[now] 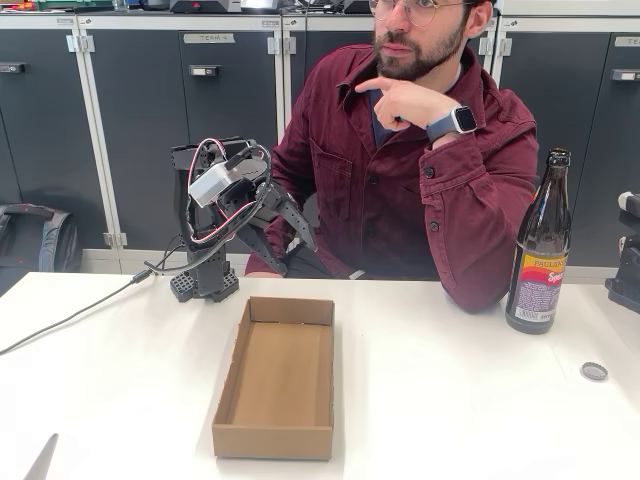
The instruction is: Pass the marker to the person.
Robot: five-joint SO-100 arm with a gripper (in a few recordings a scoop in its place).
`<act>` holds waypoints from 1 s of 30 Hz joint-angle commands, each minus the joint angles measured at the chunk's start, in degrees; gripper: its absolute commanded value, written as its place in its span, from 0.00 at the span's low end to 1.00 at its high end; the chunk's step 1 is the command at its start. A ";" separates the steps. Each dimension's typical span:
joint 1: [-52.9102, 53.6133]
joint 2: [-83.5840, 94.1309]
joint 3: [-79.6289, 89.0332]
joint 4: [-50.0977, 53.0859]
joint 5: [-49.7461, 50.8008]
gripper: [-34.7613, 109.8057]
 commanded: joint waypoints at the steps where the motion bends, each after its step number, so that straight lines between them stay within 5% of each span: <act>1: 0.09 0.53 0.09 -1.85 -0.97 0.43; 12: -5.54 1.67 3.08 -5.01 -4.75 0.44; 22: -17.75 -2.02 -5.45 0.53 2.72 0.43; 30: -11.43 -2.90 -5.62 -0.09 1.67 0.44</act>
